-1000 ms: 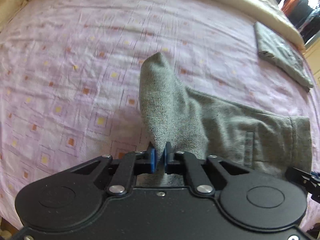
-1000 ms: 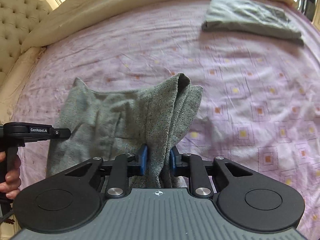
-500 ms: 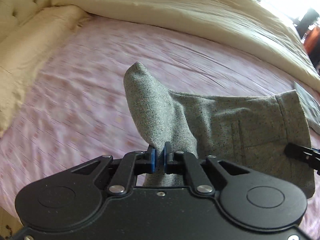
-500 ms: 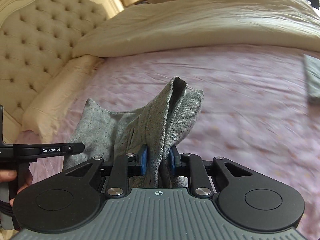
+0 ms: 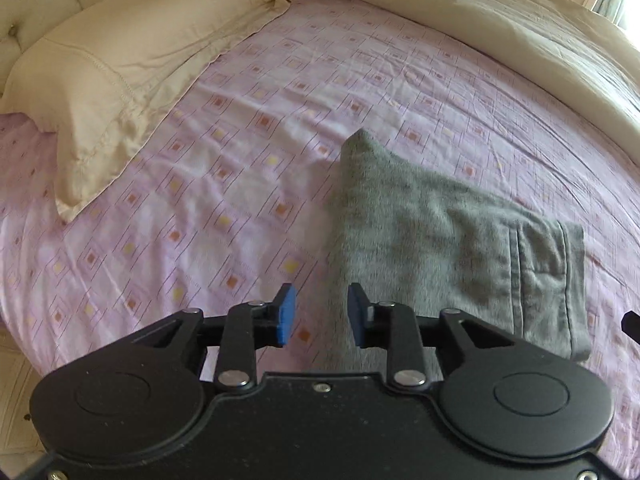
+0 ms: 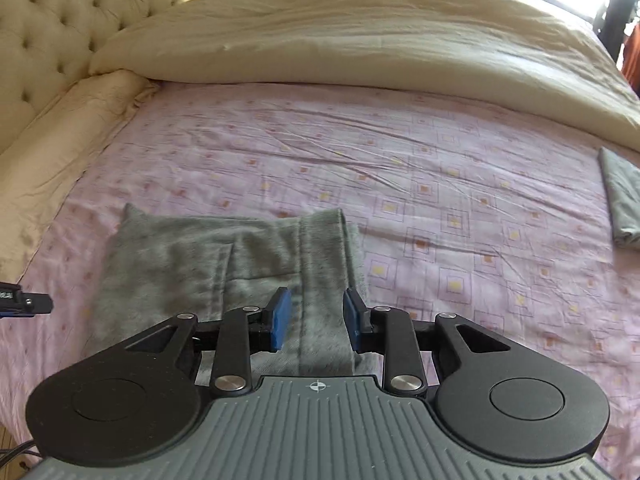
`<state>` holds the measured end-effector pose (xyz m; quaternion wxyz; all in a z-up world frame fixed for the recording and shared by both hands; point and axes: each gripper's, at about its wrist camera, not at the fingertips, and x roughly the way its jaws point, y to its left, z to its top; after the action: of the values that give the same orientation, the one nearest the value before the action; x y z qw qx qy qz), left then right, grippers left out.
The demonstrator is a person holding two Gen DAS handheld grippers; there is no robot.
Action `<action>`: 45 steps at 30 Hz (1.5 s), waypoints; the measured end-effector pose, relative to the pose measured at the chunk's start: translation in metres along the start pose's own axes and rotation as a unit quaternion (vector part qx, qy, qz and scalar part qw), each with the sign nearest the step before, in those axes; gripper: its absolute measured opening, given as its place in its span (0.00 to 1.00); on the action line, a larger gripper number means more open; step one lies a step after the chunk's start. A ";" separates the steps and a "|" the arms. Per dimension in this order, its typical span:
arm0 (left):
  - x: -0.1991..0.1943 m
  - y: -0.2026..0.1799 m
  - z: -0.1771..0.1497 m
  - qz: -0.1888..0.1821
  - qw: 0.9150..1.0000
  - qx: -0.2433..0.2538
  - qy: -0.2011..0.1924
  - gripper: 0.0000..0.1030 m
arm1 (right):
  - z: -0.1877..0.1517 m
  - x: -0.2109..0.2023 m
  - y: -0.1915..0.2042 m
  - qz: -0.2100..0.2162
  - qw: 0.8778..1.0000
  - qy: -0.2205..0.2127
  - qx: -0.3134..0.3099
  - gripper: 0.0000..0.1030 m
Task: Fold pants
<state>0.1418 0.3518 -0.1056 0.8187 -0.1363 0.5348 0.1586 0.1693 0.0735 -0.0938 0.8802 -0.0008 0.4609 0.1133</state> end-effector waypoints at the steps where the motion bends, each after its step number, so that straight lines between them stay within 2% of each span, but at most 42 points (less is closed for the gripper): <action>1: -0.003 0.000 -0.004 -0.001 1.000 -0.002 0.005 0.43 | -0.004 -0.007 0.002 0.005 1.000 -0.002 -0.003 0.27; 3: -0.011 0.000 -0.011 -0.005 1.000 -0.012 0.016 0.48 | -0.008 -0.020 0.011 0.015 1.000 -0.002 -0.002 0.27; 8: -0.039 -0.014 -0.033 -0.018 0.999 -0.023 0.022 0.50 | -0.016 -0.050 0.024 0.025 1.000 -0.008 -0.010 0.27; 10: -0.051 -0.023 -0.041 -0.019 1.000 -0.016 0.015 0.55 | -0.018 -0.061 0.028 0.026 0.999 -0.012 -0.015 0.28; 16: -0.086 -0.051 -0.060 0.000 1.000 0.020 -0.018 0.61 | -0.026 -0.082 0.027 0.025 0.999 -0.018 -0.021 0.28; 21: -0.109 -0.069 -0.075 0.011 0.999 0.038 -0.037 0.61 | -0.027 -0.102 0.020 0.026 0.998 -0.039 -0.040 0.28; 29: -0.131 -0.087 -0.094 0.022 0.997 0.052 -0.056 0.61 | -0.029 -0.121 0.005 0.038 0.997 -0.054 -0.034 0.28; 45: -0.148 -0.091 -0.115 0.038 0.996 0.046 -0.067 0.62 | -0.043 -0.137 0.002 0.055 0.996 -0.058 -0.038 0.28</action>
<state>0.0275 0.2066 -0.0099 0.8515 -0.0674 0.4901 0.1739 0.0592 0.0440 -0.0073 0.8970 -0.0020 0.4041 0.1789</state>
